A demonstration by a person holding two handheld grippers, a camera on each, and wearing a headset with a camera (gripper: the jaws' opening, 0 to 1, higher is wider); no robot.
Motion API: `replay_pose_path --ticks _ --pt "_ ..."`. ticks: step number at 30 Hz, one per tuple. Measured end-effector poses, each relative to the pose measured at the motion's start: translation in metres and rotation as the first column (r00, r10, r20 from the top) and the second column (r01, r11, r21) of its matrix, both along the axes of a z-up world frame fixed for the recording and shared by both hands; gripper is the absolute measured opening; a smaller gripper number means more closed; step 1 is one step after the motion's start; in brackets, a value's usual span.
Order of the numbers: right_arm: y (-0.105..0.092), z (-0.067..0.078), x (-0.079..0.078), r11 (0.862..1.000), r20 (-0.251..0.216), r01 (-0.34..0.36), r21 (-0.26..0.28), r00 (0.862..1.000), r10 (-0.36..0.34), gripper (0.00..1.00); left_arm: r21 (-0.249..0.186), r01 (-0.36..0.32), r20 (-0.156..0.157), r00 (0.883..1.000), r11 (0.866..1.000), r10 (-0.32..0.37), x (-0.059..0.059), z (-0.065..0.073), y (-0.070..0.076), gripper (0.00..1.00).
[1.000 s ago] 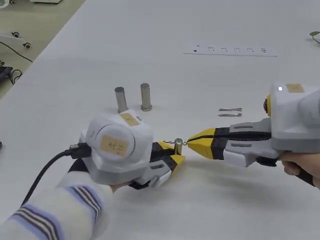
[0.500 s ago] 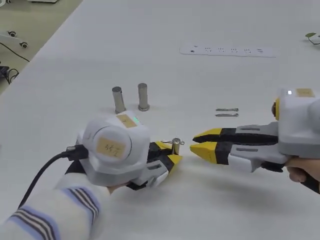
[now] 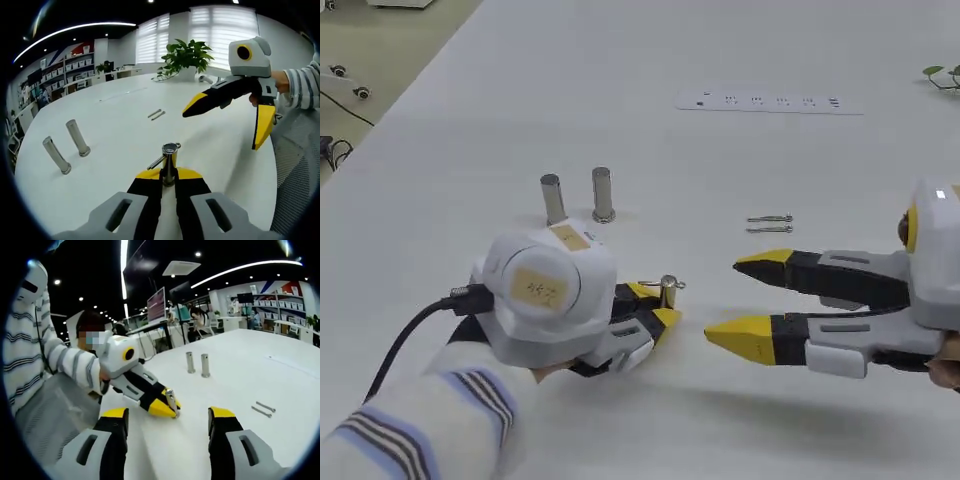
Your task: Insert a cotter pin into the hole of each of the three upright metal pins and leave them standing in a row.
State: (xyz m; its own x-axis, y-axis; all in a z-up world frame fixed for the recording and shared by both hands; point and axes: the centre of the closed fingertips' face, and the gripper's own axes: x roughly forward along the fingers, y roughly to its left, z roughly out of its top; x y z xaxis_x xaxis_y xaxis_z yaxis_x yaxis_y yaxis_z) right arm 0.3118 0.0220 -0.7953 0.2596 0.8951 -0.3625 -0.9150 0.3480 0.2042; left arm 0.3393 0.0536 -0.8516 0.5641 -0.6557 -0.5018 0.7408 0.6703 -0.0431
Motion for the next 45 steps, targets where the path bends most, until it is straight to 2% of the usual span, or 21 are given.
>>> replay_pose_path --ticks 2,3,5,8,10,11,13,16,18,25,27,29,33,36,39,41,45 --pt "-0.004 -0.004 0.001 0.999 -0.016 0.021 -0.032 1.0 -0.021 0.75 0.0 -0.002 0.001 1.0 1.0 0.002 0.0 0.0 0.0 0.07" --pt "-0.005 -0.004 0.001 0.999 -0.006 0.021 -0.033 1.0 -0.021 0.77 -0.001 -0.003 -0.001 1.0 1.0 0.003 0.0 0.0 0.0 0.07" --pt "-0.007 -0.004 0.001 0.999 -0.016 0.033 -0.036 0.999 -0.034 0.8 0.003 -0.005 -0.004 1.0 1.0 0.005 0.0 0.0 0.001 0.07" --pt "-0.01 -0.005 0.0 0.997 -0.023 0.057 -0.048 0.998 -0.058 0.92 0.009 -0.004 -0.004 1.0 1.0 0.004 -0.001 0.0 0.001 0.07" --pt "-0.012 -0.005 -0.002 0.997 -0.028 0.062 -0.055 0.998 -0.064 0.96 0.015 -0.024 0.001 1.0 1.0 0.024 0.001 0.0 0.004 0.07" --pt "-0.014 -0.005 -0.003 0.996 -0.028 0.067 -0.06 0.997 -0.068 0.96 0.018 -0.036 0.003 0.999 0.999 0.036 0.002 0.0 0.007 0.07" --pt "-0.016 -0.004 -0.005 0.995 -0.034 0.074 -0.059 0.997 -0.076 0.96 -0.007 -0.053 -0.012 0.999 0.999 0.053 0.005 0.003 0.01 0.07" --pt "-0.02 -0.003 -0.009 0.994 -0.052 0.092 -0.064 0.994 -0.095 0.97 -0.007 -0.049 0.011 0.999 0.999 0.049 0.01 0.008 0.014 0.07" --pt "-0.023 0.0 -0.011 0.992 -0.044 0.105 -0.072 0.993 -0.108 0.98 -0.019 -0.058 0.006 0.998 0.998 0.058 0.016 0.011 0.017 0.07" --pt "-0.031 0.009 -0.015 0.983 -0.061 0.179 -0.05 0.981 -0.182 1.0 0.003 -0.078 -0.003 0.997 0.997 0.078 0.035 0.009 0.032 0.07" --pt "-0.033 0.01 -0.016 0.981 -0.064 0.186 -0.054 0.98 -0.189 1.0 -0.002 -0.081 -0.007 0.997 0.997 0.081 0.036 0.009 0.034 0.07" --pt "-0.036 0.009 -0.018 0.979 -0.069 0.194 -0.059 0.978 -0.198 1.0 0.013 -0.068 0.007 0.998 0.998 0.068 0.037 0.008 0.035 0.07" --pt "-0.039 0.008 -0.02 0.977 -0.071 0.205 -0.067 0.975 -0.209 1.0 0.012 -0.044 0.002 0.999 0.999 0.044 0.037 0.006 0.033 0.07" --pt "-0.041 0.007 -0.021 0.975 -0.07 0.208 -0.08 0.974 -0.214 1.0 0.027 -0.024 0.013 1.0 0.999 0.024 0.036 0.004 0.031 0.07" --pt "-0.043 0.007 -0.021 0.973 -0.071 0.215 -0.084 0.973 -0.221 1.0 0.026 -0.022 0.006 1.0 0.999 0.022 0.036 0.002 0.03 0.07" --pt "-0.044 0.008 -0.022 0.973 -0.073 0.217 -0.085 0.972 -0.223 1.0 -0.002 -0.037 -0.015 0.999 0.999 0.037 0.036 0.002 0.03 0.07" --pt "-0.044 0.01 -0.02 0.971 -0.078 0.232 -0.066 0.968 -0.237 1.0 -0.002 -0.029 -0.012 1.0 1.0 0.029 0.035 0.001 0.031 0.07"
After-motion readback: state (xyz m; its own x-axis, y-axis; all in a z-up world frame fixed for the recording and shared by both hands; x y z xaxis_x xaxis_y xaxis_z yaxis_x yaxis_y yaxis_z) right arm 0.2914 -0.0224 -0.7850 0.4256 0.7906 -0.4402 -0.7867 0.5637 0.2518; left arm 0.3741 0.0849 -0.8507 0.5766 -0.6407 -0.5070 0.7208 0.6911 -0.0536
